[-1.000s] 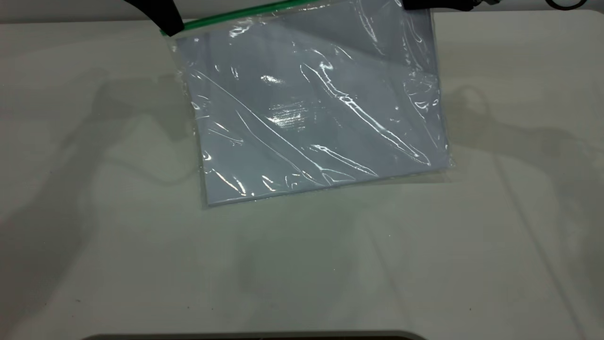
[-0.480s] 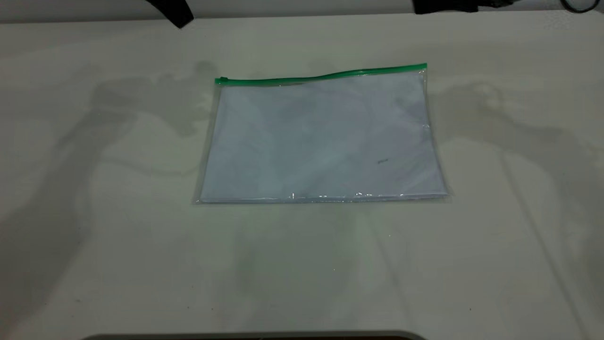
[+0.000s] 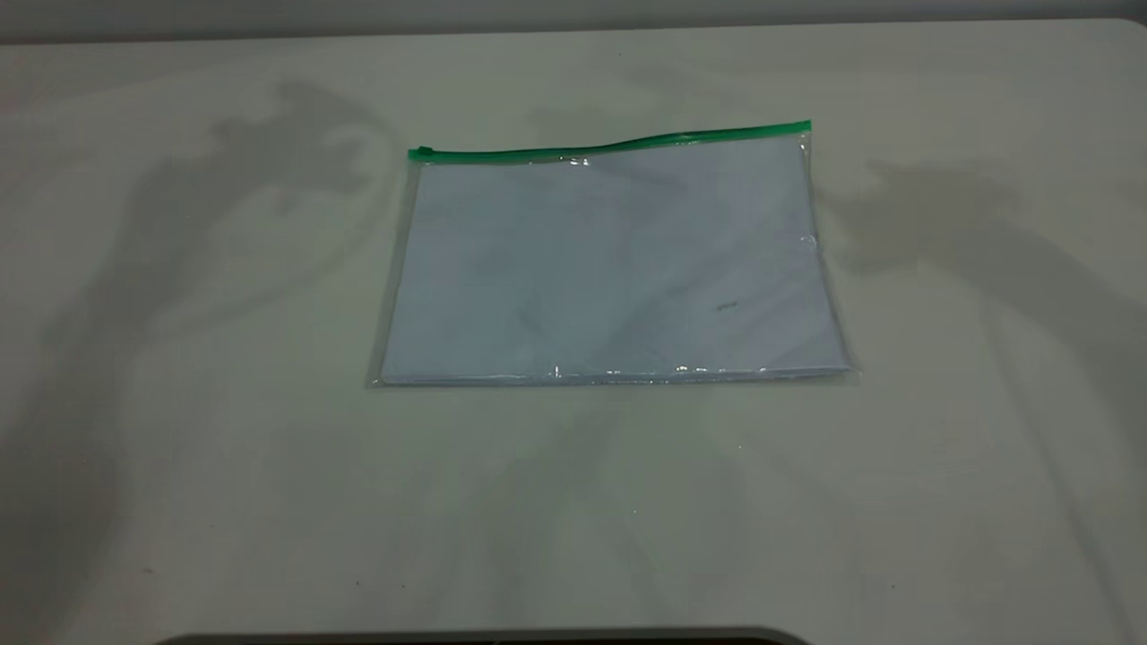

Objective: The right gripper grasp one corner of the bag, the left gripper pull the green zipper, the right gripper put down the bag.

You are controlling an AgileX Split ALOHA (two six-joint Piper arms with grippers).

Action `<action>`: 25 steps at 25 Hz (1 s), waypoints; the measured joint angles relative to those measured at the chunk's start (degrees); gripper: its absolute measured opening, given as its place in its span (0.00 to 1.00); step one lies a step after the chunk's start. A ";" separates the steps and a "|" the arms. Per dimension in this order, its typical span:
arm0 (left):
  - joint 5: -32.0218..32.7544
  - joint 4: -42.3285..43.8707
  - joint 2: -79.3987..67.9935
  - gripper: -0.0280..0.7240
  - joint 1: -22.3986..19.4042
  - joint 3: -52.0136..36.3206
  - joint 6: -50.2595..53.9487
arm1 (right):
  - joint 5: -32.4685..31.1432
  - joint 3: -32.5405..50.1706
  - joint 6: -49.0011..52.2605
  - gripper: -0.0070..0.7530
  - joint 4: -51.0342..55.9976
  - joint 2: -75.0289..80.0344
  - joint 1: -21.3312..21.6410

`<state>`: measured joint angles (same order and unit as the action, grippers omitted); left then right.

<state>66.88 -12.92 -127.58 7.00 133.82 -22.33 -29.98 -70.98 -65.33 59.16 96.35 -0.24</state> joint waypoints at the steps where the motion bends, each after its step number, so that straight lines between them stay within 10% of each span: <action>1: 0.00 1.92 1.54 0.72 0.00 0.23 2.18 | -0.85 0.00 4.51 0.77 -4.04 -2.45 0.40; 12: 0.00 10.52 21.32 0.72 0.00 -3.10 14.18 | -14.65 0.06 39.52 0.77 -35.06 -31.83 6.49; 25: 0.00 10.79 62.46 0.72 0.00 -43.05 20.40 | -26.85 10.05 43.85 0.77 -36.84 -58.70 6.53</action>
<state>66.88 -2.13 -65.12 7.00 90.77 -1.93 -56.83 -60.93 -21.48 22.31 37.65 6.28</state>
